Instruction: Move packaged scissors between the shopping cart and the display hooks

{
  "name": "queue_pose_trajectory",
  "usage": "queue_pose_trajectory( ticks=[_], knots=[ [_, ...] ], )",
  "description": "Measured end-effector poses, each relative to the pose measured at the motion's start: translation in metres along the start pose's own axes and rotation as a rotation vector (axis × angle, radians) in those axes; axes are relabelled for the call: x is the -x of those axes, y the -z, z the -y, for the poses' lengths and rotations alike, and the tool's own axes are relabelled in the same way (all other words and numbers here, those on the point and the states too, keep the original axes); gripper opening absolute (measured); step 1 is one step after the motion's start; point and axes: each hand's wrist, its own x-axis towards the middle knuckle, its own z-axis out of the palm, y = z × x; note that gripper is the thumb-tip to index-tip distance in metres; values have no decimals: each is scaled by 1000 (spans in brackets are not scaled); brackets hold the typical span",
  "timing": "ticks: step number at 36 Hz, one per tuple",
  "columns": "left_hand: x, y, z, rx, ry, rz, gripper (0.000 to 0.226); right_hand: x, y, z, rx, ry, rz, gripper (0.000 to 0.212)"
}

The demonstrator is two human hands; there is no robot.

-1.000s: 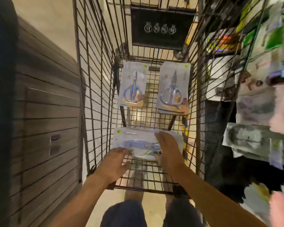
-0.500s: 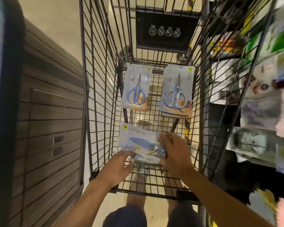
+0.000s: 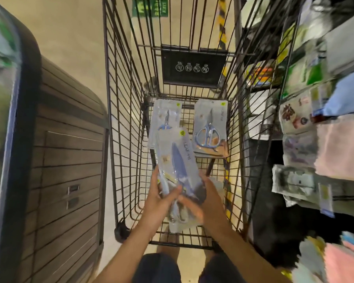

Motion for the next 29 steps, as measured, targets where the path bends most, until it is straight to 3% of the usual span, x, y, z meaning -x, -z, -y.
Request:
queue_pose_trajectory(
  ticks=[4, 8, 13, 17, 23, 29],
  knots=[
    [-1, 10, -3, -5, -8, -50, 87, 19, -1, 1, -63, -8, 45, 59],
    [-4, 27, -5, -51, -63, -51, 82, 12, 12, -7, 162, -27, 59, 44],
    [-10, 45, -5, -101, -69, -81, 84, -10, 31, -51, 501, 1, 77, 60],
    [-17, 53, 3, -131, -98, -115, 83, -30, 31, -84, 590, 130, 59, 70],
    [-29, 56, 28, -166, -111, -127, 82, -53, 18, -116, 851, 165, 102, 93],
    [-41, 49, 45, -165, -91, -117, 82, -65, 18, -136, 922, 246, 104, 80]
  ],
)
